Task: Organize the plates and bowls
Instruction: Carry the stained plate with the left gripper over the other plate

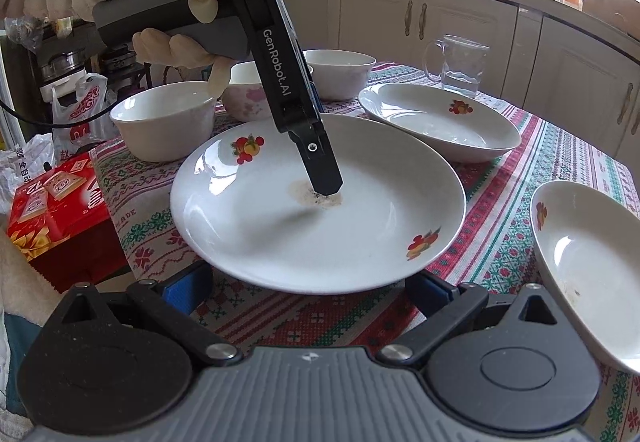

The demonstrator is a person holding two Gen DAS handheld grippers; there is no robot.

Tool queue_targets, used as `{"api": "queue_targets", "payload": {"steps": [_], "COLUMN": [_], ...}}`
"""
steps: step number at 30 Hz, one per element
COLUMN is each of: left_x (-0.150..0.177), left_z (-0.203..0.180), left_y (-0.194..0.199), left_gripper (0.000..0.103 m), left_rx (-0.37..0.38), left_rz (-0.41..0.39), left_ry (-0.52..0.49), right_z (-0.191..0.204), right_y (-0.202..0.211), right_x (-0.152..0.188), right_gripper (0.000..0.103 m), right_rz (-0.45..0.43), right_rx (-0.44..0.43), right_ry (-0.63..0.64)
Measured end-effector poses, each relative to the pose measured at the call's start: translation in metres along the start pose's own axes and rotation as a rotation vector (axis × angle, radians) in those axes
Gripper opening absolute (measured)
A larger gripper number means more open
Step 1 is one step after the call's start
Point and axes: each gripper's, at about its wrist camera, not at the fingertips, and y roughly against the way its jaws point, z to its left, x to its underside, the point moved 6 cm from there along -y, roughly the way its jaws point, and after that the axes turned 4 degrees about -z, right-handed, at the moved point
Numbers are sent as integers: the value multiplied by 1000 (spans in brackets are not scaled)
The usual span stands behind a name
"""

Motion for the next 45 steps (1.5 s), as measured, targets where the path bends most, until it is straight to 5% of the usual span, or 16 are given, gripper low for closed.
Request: {"api": "queue_targets", "payload": {"steps": [35,45], "left_x": [-6,-11], "left_z": [-9,-15], "left_y": [-6,12], "left_gripper": [88,87], "left_rx": [77,79], "left_rz": [26,-20], "left_ry": [16,32], "right_z": [-9,-16], "right_y": [7,21], "right_x": [3,-8], "right_gripper": [103,103], "right_rz": [3,-7], "right_rx": [16,2], "right_ry": [-16,-13]}}
